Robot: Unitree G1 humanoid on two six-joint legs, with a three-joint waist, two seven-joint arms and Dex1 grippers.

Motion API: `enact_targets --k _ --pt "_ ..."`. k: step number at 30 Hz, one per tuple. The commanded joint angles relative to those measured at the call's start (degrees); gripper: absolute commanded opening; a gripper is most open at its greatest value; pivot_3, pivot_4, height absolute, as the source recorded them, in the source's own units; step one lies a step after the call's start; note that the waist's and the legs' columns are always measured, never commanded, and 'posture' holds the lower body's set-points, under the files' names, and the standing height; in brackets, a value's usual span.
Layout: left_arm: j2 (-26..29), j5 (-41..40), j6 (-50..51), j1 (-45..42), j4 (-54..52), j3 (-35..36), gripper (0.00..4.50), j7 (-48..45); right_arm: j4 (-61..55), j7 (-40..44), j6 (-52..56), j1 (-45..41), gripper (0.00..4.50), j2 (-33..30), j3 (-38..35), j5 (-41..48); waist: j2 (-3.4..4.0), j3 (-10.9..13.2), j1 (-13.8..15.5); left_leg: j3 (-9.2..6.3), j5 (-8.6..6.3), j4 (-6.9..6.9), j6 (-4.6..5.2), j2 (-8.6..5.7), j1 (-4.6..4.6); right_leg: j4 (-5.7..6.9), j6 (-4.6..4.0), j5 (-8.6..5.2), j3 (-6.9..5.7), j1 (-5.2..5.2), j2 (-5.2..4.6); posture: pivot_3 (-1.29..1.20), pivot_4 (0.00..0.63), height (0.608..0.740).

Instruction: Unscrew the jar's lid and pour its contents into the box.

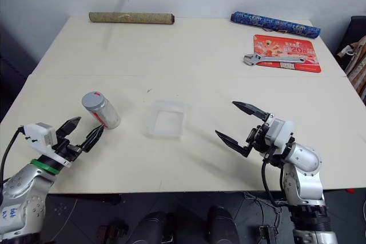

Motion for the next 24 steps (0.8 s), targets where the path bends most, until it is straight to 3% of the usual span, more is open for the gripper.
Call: enact_targets --k 1,16,19,23,24 --pt "0.2 0.5 -1.9 -2.1 1.4 -0.6 4.45 -0.8 -2.2 -1.2 0.2 0.2 4.5 -0.6 -0.8 0.1 0.0 0.0 0.0 0.0 0.0 0.0 0.0 0.0 0.0 0.0 0.0 0.0 -0.02 0.0 0.0 0.0 0.15 0.74" --pt "-2.6 4.1 -6.3 -13.7 12.0 -5.1 4.45 0.7 -3.5 -2.4 0.8 2.2 4.5 -0.1 -0.3 0.4 0.0 0.0 0.1 -0.01 0.08 0.03 0.06 -0.04 0.0 0.25 0.02 0.01 -0.52 0.03 -0.01 0.0 0.15 0.74" --pt "-2.5 4.8 -6.7 -14.3 12.8 -6.0 3.8 0.5 -3.7 -2.6 0.8 2.6 4.5 0.0 -0.1 0.4 0.0 0.0 0.1 -0.01 0.09 0.03 0.06 -0.05 0.0 0.25 0.02 0.01 -0.51 0.03 -0.01 0.0 0.15 0.74" --pt "-2.4 5.1 -7.4 -14.7 13.6 -6.3 2.56 0.2 -4.2 -3.1 0.9 3.1 4.5 0.1 0.1 0.4 0.0 0.0 0.0 -0.03 0.1 0.03 0.06 -0.05 0.0 0.25 0.02 0.01 -0.54 0.04 0.01 0.0 0.15 0.74" --pt "-2.4 5.2 -7.4 -14.8 13.8 -6.4 2.56 0.1 -4.3 -3.2 0.9 3.3 4.5 0.1 0.1 0.4 0.0 0.0 0.0 -0.02 0.11 0.03 0.07 -0.05 0.0 0.25 0.02 0.01 -0.54 0.04 0.0 0.0 0.15 0.74"
